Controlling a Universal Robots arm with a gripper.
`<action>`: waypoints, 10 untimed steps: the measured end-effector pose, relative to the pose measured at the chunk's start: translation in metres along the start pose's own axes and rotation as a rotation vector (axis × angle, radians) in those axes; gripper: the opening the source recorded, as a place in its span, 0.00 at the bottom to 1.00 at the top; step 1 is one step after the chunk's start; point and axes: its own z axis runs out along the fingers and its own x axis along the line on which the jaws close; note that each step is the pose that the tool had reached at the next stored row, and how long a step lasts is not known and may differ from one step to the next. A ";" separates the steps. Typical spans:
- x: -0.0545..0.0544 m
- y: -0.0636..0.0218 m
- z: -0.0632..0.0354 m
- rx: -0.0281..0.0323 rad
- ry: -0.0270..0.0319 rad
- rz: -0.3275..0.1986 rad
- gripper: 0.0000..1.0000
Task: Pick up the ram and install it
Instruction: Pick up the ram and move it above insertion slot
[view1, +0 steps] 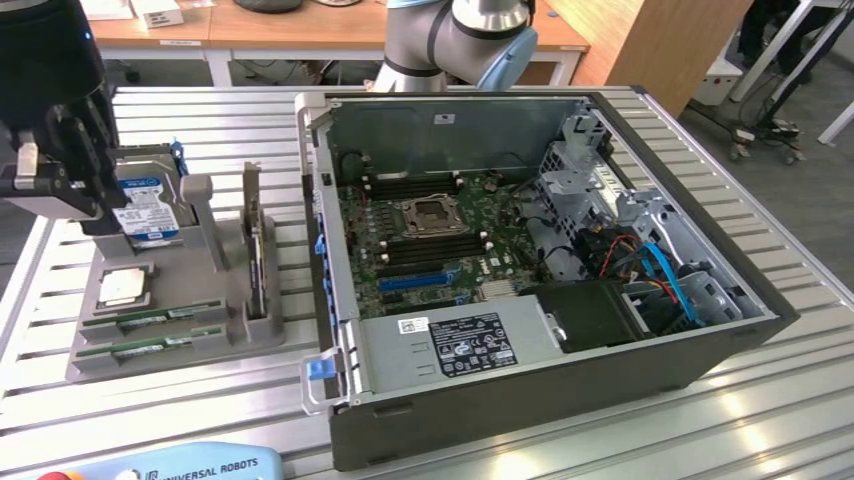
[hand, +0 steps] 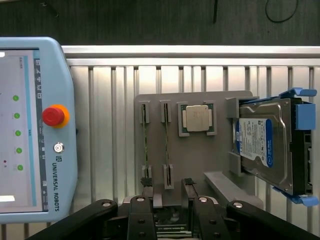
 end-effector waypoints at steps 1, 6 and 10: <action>0.000 0.0000 0.0005 0.0000 0.0000 0.000 0.36; 0.000 -0.0002 0.0037 0.0000 -0.0001 0.000 0.36; 0.000 -0.0003 0.0068 0.0000 0.0000 0.000 0.36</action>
